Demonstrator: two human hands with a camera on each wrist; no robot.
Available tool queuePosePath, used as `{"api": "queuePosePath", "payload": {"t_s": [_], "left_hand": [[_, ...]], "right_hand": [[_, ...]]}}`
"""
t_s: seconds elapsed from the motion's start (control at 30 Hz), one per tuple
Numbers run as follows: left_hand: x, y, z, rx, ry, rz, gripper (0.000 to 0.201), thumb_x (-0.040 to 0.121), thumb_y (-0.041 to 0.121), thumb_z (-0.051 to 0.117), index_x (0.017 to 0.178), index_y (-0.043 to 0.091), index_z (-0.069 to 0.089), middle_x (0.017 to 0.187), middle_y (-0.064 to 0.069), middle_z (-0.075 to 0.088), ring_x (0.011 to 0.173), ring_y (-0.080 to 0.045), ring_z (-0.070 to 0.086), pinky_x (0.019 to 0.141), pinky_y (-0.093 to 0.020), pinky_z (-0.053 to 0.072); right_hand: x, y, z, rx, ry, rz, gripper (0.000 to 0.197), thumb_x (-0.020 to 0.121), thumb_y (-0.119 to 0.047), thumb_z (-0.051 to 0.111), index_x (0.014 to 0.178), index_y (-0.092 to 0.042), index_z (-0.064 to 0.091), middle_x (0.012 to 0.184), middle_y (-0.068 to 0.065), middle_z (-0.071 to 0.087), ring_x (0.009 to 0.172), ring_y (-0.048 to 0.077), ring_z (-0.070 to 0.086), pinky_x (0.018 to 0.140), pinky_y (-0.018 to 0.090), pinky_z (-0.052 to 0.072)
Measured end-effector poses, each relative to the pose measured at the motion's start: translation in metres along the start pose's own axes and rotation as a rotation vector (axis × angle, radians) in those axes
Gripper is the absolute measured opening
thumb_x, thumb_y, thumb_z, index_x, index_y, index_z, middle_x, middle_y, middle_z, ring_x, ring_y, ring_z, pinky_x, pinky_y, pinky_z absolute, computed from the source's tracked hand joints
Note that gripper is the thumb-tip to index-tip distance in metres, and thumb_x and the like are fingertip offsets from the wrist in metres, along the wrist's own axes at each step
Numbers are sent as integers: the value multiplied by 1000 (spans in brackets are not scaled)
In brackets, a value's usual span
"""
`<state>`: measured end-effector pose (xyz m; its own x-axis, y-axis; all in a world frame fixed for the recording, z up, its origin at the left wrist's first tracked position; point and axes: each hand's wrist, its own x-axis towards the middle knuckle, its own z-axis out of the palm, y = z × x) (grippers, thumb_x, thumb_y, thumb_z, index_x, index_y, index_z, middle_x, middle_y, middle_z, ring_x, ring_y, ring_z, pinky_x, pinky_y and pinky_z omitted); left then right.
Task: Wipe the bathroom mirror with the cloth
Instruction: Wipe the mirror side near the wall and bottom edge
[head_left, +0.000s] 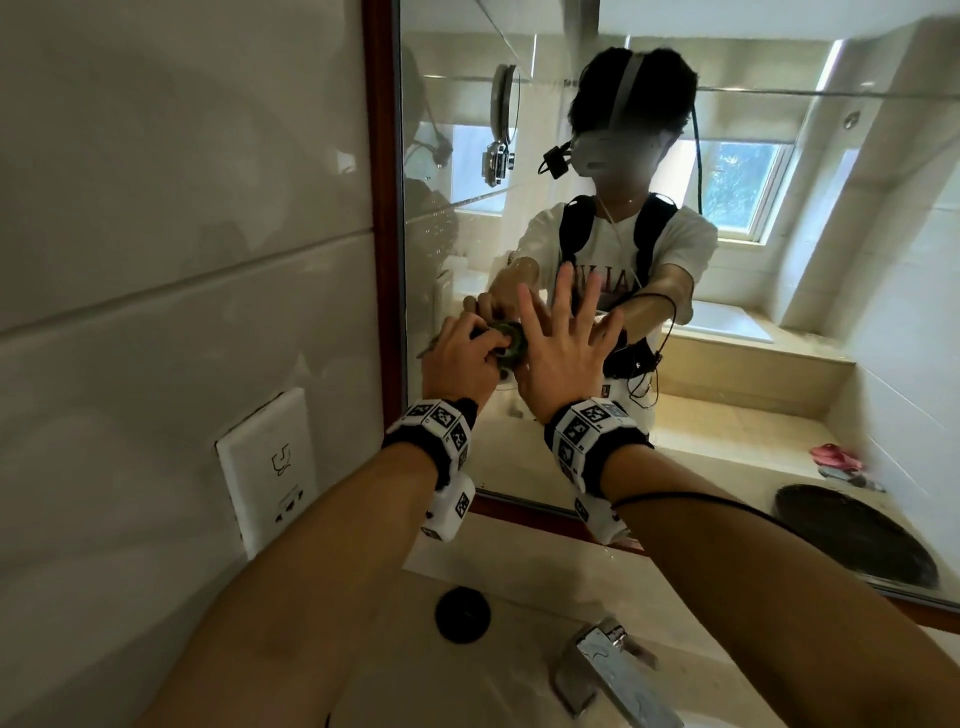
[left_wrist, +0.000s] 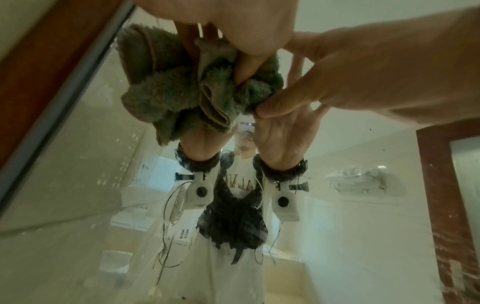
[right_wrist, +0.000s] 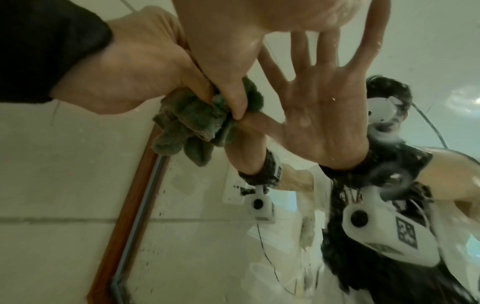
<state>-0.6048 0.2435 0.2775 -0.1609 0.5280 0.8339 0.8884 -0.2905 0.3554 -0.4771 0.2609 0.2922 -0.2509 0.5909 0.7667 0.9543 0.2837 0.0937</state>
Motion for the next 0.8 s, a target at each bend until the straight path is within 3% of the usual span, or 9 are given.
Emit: {"api": "queuePosePath", "payload": {"t_s": [0.27,0.4,0.53,0.67,0.8], "left_hand": [[78,20,-49,-81,48,-47,11,81,12,68,88,18,76,100,-7,63,99,-30,55,71,-38,50],[122,32,-72,-119,151,-90,20,84,4,62,89,16,77,104,-10,61,105,-31,54,83,-41,50],[140,33,-77,-130,295,-42,22,79,-1,63,83,15,78,96,-15,62,94,-38,57,76,-42,52],[135,28,-72,-69,238,-70,23,82,5,60,88,20,76,98,-7,62,99,-31,55,76,-38,50],[109,15,-57,-5,195,-49,17,78,7,62,80,21,73,91,-3,58,95,-27,55,66,-35,48]], "right_hand": [[53,8,-41,11,53,-23,97,77,-49,70,152,-32,11,161,20,-2,146,47,-5,105,76,10],[64,9,-51,-20,63,-44,99,75,-56,70,152,-32,13,162,19,0,146,47,-3,105,76,10],[69,10,-52,-7,91,-67,85,82,-62,57,152,-32,19,162,18,1,147,45,-3,107,74,6],[66,11,-41,6,100,-64,83,83,-66,51,152,-32,19,162,17,2,147,43,-3,107,74,4],[53,15,-26,-7,98,-83,85,83,-61,55,153,-32,16,163,15,1,148,42,-5,107,74,7]]}}
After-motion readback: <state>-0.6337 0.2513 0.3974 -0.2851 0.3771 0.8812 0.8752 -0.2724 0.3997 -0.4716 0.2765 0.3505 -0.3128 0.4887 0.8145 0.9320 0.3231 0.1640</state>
